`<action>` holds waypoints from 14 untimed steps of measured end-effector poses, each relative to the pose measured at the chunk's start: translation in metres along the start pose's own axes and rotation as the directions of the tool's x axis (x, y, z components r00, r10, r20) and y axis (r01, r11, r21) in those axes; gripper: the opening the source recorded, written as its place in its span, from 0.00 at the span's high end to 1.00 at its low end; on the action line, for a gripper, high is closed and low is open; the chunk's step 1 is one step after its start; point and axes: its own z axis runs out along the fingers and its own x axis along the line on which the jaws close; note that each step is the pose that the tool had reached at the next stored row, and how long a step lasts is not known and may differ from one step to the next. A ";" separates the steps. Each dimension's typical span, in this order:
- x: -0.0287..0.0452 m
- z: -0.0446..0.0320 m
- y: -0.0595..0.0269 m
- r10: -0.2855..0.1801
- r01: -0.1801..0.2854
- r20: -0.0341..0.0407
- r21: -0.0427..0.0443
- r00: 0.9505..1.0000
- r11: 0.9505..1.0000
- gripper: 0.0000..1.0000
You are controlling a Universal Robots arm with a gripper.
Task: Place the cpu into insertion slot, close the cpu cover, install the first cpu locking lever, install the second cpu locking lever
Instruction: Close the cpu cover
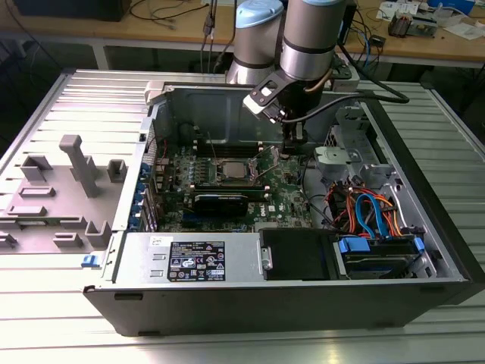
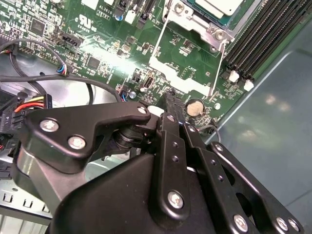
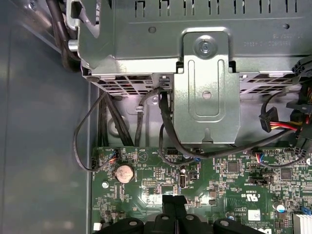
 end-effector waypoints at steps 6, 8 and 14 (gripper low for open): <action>0.0000 0.0001 0.0000 -0.004 0.004 0.000 0.000 1.000 1.000 0.89; 0.0000 0.0001 0.0000 -0.004 0.004 0.000 0.000 1.000 1.000 0.89; 0.0000 0.0001 0.0000 -0.004 0.004 0.000 0.000 1.000 1.000 0.89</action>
